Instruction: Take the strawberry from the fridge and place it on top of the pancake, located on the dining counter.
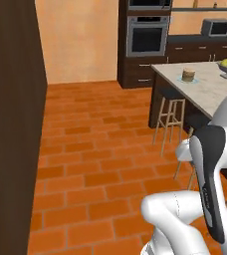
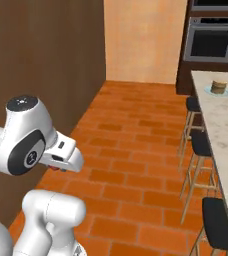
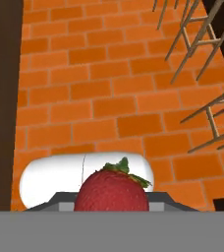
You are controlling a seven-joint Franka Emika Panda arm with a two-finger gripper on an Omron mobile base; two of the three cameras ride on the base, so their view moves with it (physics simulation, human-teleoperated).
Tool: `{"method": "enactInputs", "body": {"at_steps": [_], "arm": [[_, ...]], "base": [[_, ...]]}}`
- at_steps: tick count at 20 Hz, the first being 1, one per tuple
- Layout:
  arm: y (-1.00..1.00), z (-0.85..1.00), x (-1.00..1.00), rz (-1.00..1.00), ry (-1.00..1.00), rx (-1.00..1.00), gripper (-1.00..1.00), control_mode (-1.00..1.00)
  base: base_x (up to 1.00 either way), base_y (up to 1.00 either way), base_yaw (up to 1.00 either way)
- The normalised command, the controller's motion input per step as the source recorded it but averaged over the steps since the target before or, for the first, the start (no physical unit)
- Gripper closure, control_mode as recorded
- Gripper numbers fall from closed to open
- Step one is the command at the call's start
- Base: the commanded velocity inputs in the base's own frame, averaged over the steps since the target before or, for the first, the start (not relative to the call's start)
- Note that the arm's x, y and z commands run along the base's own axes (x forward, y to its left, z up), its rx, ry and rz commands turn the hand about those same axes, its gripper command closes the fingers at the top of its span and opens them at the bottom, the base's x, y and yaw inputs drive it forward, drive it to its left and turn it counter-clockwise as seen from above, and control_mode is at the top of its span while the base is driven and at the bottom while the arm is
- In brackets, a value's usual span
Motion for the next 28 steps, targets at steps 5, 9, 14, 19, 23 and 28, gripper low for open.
{"method": "enactInputs", "body": {"at_steps": [5,9,14,19,23,28], "arm": [[0.00,0.00,0.00,0.00,0.00,0.00,1.00,1.00],[0.00,0.00,0.00,0.00,0.00,0.00,1.00,1.00],[0.00,0.00,0.00,0.00,0.00,0.00,1.00,1.00],[0.00,0.00,0.00,0.00,0.00,0.00,1.00,1.00],[0.00,0.00,0.00,0.00,0.00,0.00,1.00,1.00],[0.00,0.00,0.00,0.00,0.00,0.00,1.00,1.00]], "base": [[1.00,0.93,-0.46],[1.00,0.68,-0.52],[1.00,0.61,-0.57],[1.00,0.64,-0.59],[1.00,0.74,-0.58],[1.00,0.88,-0.53]]}}
